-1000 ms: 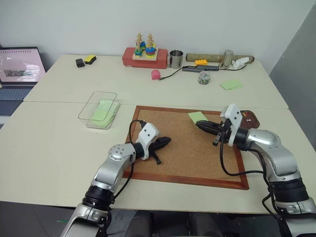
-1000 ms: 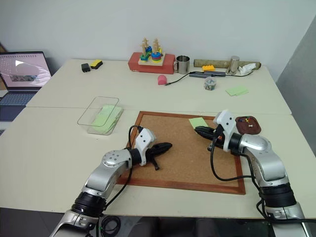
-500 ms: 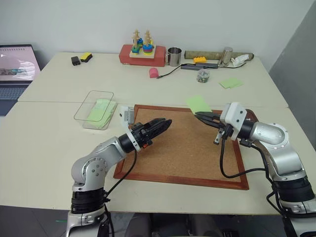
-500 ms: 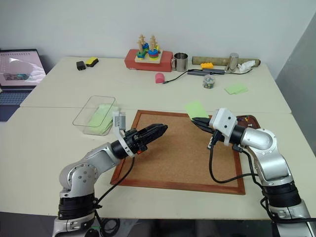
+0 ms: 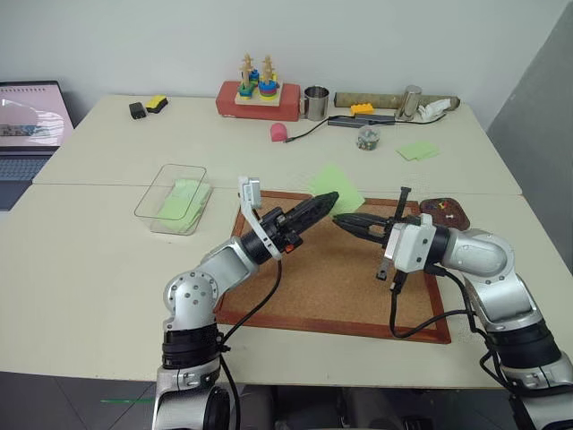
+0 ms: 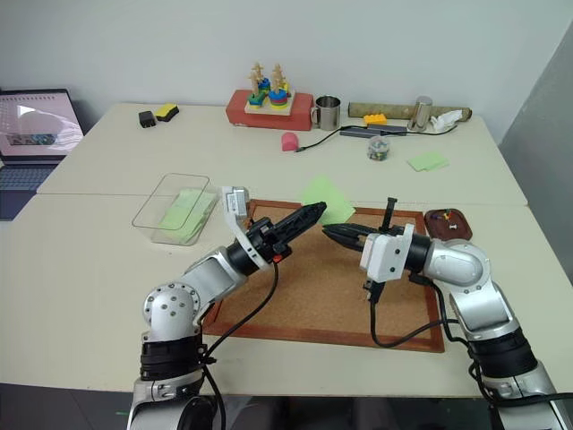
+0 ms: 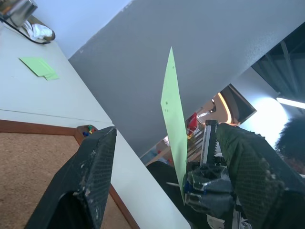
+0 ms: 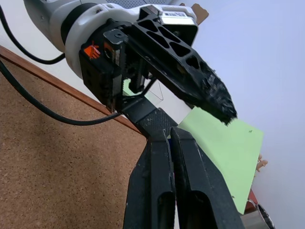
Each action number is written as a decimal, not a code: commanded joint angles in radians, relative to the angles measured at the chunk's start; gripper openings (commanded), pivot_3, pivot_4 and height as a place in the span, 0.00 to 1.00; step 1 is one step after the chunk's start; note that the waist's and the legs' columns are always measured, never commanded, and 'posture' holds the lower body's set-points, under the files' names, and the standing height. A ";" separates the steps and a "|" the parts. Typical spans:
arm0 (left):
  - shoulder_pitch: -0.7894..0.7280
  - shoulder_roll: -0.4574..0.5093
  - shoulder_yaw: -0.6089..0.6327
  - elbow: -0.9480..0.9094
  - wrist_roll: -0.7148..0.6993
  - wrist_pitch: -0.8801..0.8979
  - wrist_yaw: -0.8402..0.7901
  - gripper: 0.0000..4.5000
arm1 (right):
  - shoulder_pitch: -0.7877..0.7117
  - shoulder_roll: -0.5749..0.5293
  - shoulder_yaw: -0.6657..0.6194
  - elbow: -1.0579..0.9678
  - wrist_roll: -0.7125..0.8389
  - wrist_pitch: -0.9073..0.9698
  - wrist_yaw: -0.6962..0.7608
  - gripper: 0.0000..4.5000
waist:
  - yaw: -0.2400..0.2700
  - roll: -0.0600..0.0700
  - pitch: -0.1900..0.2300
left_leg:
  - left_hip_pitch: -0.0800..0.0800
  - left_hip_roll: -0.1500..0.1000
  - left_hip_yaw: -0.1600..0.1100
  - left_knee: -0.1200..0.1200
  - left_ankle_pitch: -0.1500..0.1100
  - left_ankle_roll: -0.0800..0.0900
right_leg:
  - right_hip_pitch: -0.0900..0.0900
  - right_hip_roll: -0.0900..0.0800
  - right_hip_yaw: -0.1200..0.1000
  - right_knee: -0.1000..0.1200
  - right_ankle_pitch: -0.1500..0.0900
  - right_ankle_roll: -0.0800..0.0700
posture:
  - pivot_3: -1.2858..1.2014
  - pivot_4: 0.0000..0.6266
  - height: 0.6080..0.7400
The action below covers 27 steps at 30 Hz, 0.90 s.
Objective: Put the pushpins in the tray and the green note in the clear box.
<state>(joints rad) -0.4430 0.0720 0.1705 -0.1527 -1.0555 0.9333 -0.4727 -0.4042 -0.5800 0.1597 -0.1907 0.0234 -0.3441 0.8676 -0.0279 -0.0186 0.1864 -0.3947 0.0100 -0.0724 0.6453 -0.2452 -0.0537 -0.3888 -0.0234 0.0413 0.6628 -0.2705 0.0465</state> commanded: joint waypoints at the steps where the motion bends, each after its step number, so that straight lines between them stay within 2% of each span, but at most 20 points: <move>1: -0.018 -0.002 -0.013 -0.009 -0.011 -0.021 -0.019 0.60 | 0.001 0.005 0.001 -0.022 0.003 -0.025 -0.014 0.00 | 0.000 0.000 0.000 | 0.000 0.000 0.000 0.000 0.000 0.000 | 0.000 0.000 0.000 0.000 0.000 0.000 | 0.52 0.24 1.00; 6: -0.020 0.004 -0.016 -0.005 -0.008 -0.034 -0.024 0.36 | -0.004 0.011 0.007 -0.015 0.005 -0.032 -0.021 0.00 | 0.000 0.000 0.000 | 0.000 0.000 0.000 0.000 0.000 0.000 | 0.000 0.000 0.000 0.000 0.000 0.000 | 0.52 0.24 1.00; 15: -0.008 0.018 -0.035 -0.005 0.026 -0.058 -0.026 0.01 | -0.015 0.018 0.007 -0.002 0.005 -0.048 -0.036 0.00 | 0.000 0.000 0.000 | 0.000 0.000 0.000 0.000 0.000 -0.001 | 0.000 0.000 0.000 0.000 0.000 0.000 | 0.52 0.24 1.00; 27: -0.020 0.007 -0.067 0.077 0.151 -0.172 -0.023 0.00 | -0.022 0.027 -0.029 -0.041 0.030 -0.066 -0.075 0.00 | 0.001 0.000 0.000 | 0.000 0.000 0.000 0.000 0.000 -0.001 | 0.000 0.000 0.000 0.000 0.000 0.000 | 0.52 0.24 1.00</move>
<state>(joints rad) -0.4440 0.0868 0.1125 -0.0661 -0.9211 0.7932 -0.4913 -0.4087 -0.5484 0.1738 -0.1785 0.0245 -0.3959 0.8081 -0.0273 -0.0186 0.1864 -0.3946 0.0099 -0.0725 0.6453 -0.2449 -0.0543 -0.3888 -0.0235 0.0413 0.6631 -0.2704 0.0463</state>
